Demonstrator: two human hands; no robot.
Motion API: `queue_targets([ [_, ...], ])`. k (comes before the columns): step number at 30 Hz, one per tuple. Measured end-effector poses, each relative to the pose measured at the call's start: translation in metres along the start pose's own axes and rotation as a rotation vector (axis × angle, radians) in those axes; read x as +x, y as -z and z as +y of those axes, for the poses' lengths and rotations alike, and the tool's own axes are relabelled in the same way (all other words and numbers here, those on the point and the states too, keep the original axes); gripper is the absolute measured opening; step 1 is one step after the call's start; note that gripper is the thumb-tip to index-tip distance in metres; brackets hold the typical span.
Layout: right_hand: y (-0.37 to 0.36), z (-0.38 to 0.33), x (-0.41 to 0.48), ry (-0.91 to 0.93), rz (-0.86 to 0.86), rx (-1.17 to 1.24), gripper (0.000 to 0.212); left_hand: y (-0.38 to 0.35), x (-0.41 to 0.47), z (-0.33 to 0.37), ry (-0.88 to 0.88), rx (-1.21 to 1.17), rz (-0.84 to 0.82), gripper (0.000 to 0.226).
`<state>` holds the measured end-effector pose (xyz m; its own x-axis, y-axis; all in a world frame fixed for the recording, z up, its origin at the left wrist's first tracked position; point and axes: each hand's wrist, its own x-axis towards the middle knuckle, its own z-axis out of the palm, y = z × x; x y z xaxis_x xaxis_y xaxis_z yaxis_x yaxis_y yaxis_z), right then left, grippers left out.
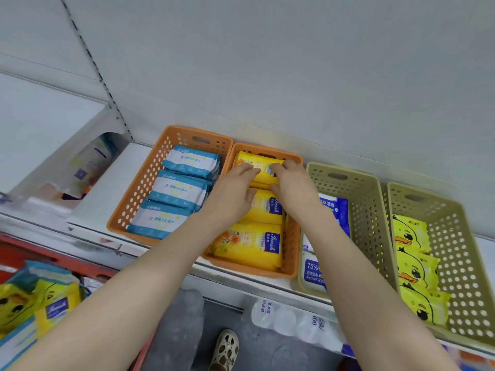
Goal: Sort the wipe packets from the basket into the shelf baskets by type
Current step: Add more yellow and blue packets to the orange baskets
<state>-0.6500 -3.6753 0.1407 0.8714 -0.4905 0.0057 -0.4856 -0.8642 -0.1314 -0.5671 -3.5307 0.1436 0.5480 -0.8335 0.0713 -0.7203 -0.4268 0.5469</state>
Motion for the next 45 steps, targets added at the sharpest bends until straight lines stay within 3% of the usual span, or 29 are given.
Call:
queue_targets([
  [8,0.016,-0.06,-0.075,0.088,0.281,0.118,0.036,0.057,-0.097,-0.044,-0.173,-0.08,0.238,0.033],
  [15,-0.027,-0.207,-0.164,0.122,0.378,0.346,0.025,0.096,-0.247,-0.161,0.085,-0.138,0.281,0.034],
  [19,-0.084,-0.301,-0.2,0.183,0.266,0.389,0.021,0.1,-0.326,-0.249,0.385,-0.029,0.113,0.041],
  [22,-0.132,-0.35,-0.21,0.084,-0.053,0.35,0.033,0.096,-0.359,-0.298,0.538,0.01,-0.113,0.052],
  [25,-0.17,-0.373,-0.202,-0.092,-0.388,0.311,0.042,0.087,-0.37,-0.326,0.558,0.029,-0.242,0.059],
  [28,-0.2,-0.39,-0.188,-0.175,-0.539,0.316,0.043,0.071,-0.365,-0.342,0.547,0.034,-0.341,0.063],
  [30,-0.219,-0.405,-0.183,-0.215,-0.62,0.32,0.056,0.059,-0.36,-0.349,0.54,0.0,-0.424,0.059],
  [33,-0.241,-0.421,-0.181,-0.29,-0.644,0.345,0.071,0.045,-0.361,-0.355,0.514,-0.006,-0.498,0.063],
  [37,-0.238,-0.42,-0.173,-0.417,-0.708,0.539,0.059,0.035,-0.368,-0.355,0.625,-0.075,-0.489,0.062],
  [42,-0.203,-0.383,-0.185,-0.407,-0.528,0.238,0.048,0.028,-0.366,-0.335,0.602,0.064,-0.742,0.065],
  [45,-0.193,-0.366,-0.195,-0.437,-0.49,0.199,0.045,0.011,-0.367,-0.316,0.654,0.079,-0.788,0.087],
])
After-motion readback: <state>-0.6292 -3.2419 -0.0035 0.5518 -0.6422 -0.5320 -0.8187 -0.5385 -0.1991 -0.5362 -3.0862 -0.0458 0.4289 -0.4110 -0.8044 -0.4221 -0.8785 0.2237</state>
